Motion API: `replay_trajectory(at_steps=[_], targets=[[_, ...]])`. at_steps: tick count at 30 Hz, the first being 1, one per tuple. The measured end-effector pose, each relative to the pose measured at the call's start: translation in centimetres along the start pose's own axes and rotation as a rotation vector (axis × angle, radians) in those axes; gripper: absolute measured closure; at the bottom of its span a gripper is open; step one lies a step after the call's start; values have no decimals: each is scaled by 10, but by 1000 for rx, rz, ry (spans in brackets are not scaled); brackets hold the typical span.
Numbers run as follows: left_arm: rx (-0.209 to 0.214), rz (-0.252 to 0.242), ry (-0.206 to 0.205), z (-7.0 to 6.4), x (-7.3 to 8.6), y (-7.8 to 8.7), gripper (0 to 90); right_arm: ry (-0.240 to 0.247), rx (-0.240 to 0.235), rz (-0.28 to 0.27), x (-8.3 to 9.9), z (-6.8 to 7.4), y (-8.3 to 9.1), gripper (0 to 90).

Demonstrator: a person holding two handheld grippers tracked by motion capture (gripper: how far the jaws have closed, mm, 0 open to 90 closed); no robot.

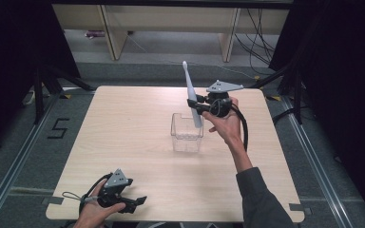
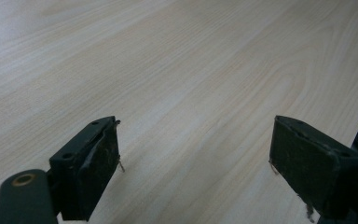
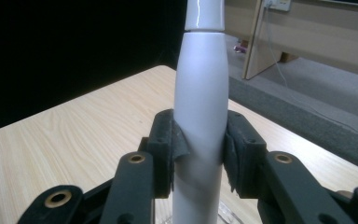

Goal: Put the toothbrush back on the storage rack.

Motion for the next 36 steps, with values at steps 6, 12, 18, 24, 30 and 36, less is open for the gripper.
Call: replay_trajectory(at_steps=[6, 12, 18, 24, 30, 36], targets=[[-2, 8, -15, 1, 0, 1, 150, -31, -17, 36, 8, 5, -12, 666], [-1, 7, -12, 1, 0, 1, 150, -9, -24, 62, 13, 7, -23, 666], [-1, 8, -12, 1, 0, 2, 150, 7, -20, 94, 24, 6, -31, 666], [-1, 7, -13, 1, 0, 1, 150, 0, -32, 140, 32, 6, -37, 666], [-1, 7, -12, 1, 0, 2, 150, -3, -10, 176, 39, 6, -40, 666], [3, 9, -11, 1, 0, 2, 150, 8, -11, 197, 45, 5, -46, 665]])
Point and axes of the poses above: each handheld gripper's, and its own axes: y roughly backward along the jaws, x roughly out of its underside, z roughly to its left, the point moved 1 cm from there along -y, roughly forward along the jaws, and after that the axes turned 6 degrees about -x, right-handed, at the moved point
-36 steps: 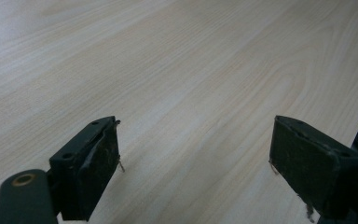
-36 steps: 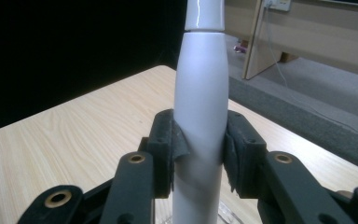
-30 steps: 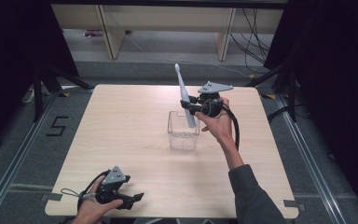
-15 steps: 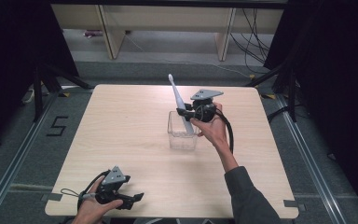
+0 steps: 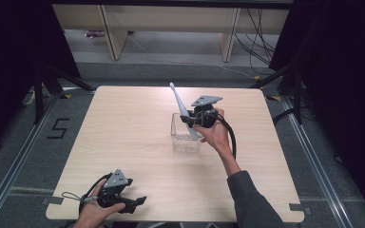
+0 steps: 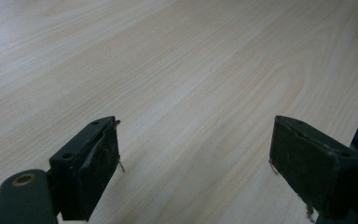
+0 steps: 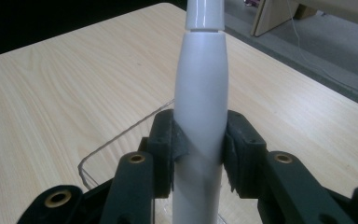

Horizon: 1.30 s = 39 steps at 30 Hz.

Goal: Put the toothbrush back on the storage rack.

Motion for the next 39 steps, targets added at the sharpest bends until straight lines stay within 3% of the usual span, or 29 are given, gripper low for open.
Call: replay_trajectory(at_steps=[2, 4, 9, 11, 16, 17, 18, 19, 20, 22, 27, 30, 31, 35, 37, 39], targets=[[2, -11, 15, -1, 0, -1, 150, -18, 1, 23, 1, 1, 0, 666], [2, -11, 16, -1, 0, -1, 150, -6, 2, 29, 3, 1, -2, 666], [1, -1, -3, 0, 0, 0, 150, -19, -2, 55, 6, 1, -6, 666], [-3, 3, 4, 0, 0, 0, 150, 8, 6, 64, 7, 0, -7, 666], [-7, -8, 14, -1, 0, 0, 150, -27, -2, 87, 8, 4, -11, 665], [-8, -7, 15, -1, 0, 0, 150, -25, -5, 90, 9, 4, -12, 666], [-8, -5, 16, -1, 0, 0, 150, 14, -3, 82, 9, 2, -13, 665], [-7, -4, 16, -1, 0, 0, 150, -25, -9, 108, 9, 4, -12, 666], [-7, -2, 17, -1, 0, 0, 150, -17, 2, 82, 10, 4, -15, 666], [-5, 5, 8, 0, 0, 0, 150, 10, 6, 83, 10, 2, -17, 666], [2, -4, 21, -1, 0, -1, 150, -20, -3, 115, 11, 5, -20, 666], [1, -2, 18, -1, 0, 0, 150, -11, -8, 134, 11, 4, -20, 666], [0, 4, 10, -1, 0, 0, 150, -38, -2, 127, 11, 6, -22, 666], [-8, 8, 4, 0, 0, 0, 150, 11, -4, 151, 11, 4, -23, 666], [-5, 5, 9, 0, 0, 0, 150, -28, 8, 154, 12, 7, -25, 665], [-6, 6, 7, 0, 0, 0, 150, -28, 2, 178, 12, 7, -25, 665]])
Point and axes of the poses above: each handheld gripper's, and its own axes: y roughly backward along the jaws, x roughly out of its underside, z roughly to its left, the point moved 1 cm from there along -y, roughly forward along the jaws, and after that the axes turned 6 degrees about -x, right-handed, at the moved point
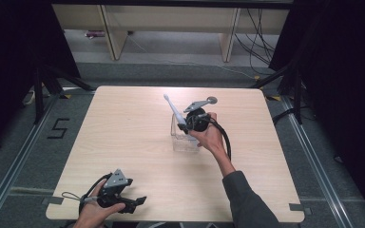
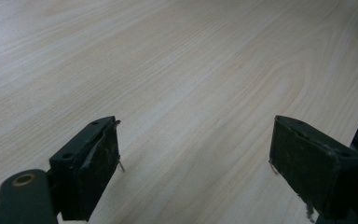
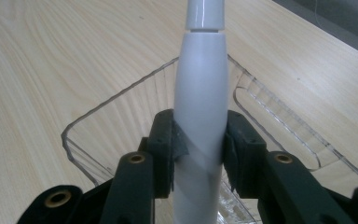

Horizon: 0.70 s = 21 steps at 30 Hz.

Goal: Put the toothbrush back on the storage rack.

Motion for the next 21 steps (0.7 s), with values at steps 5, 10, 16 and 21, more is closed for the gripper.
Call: replay_trajectory(at_steps=[5, 10, 16, 21], targets=[[1, -1, 1, 0, 0, 0, 150, 43, 2, -8, 1, -2, -4, 665], [14, -11, 15, -2, 0, -1, 150, 46, -6, 12, 0, -2, -4, 665], [8, 5, 0, 0, 0, 0, 150, 38, -6, 17, 0, -1, -7, 664], [3, 6, 6, 0, 0, 0, 150, 41, -10, 30, 0, -1, -9, 664]])
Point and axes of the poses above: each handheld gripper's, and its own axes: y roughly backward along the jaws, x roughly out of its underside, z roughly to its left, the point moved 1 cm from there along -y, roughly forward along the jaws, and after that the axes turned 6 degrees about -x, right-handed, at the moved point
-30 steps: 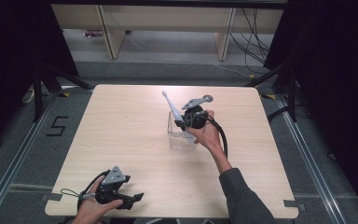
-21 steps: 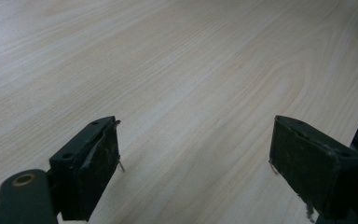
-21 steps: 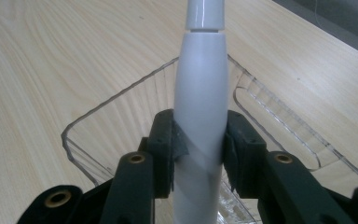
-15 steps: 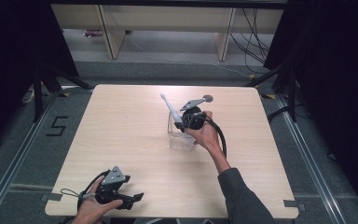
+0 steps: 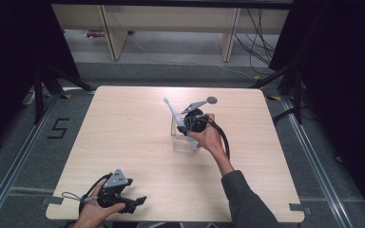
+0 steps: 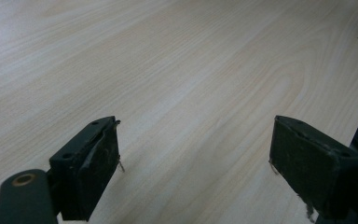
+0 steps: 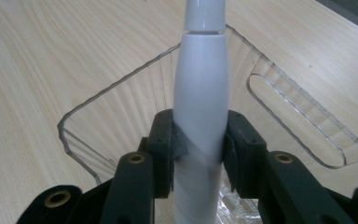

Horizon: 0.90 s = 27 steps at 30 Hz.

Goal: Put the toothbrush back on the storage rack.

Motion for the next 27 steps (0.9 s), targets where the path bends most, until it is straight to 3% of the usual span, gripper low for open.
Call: replay_trajectory(at_steps=[1, 18, 21, 27], targets=[[-1, 1, -1, 0, 0, 0, 150, -5, -8, 22, 0, 0, 2, 664], [-2, 2, -4, 0, 0, 0, 150, -25, -19, 33, 0, -1, 1, 661], [0, -3, -11, 1, 0, 0, 150, -4, -11, 32, 0, -2, -1, 660], [0, -1, -9, 0, 0, 0, 150, -37, -24, 34, 1, -1, -3, 655]])
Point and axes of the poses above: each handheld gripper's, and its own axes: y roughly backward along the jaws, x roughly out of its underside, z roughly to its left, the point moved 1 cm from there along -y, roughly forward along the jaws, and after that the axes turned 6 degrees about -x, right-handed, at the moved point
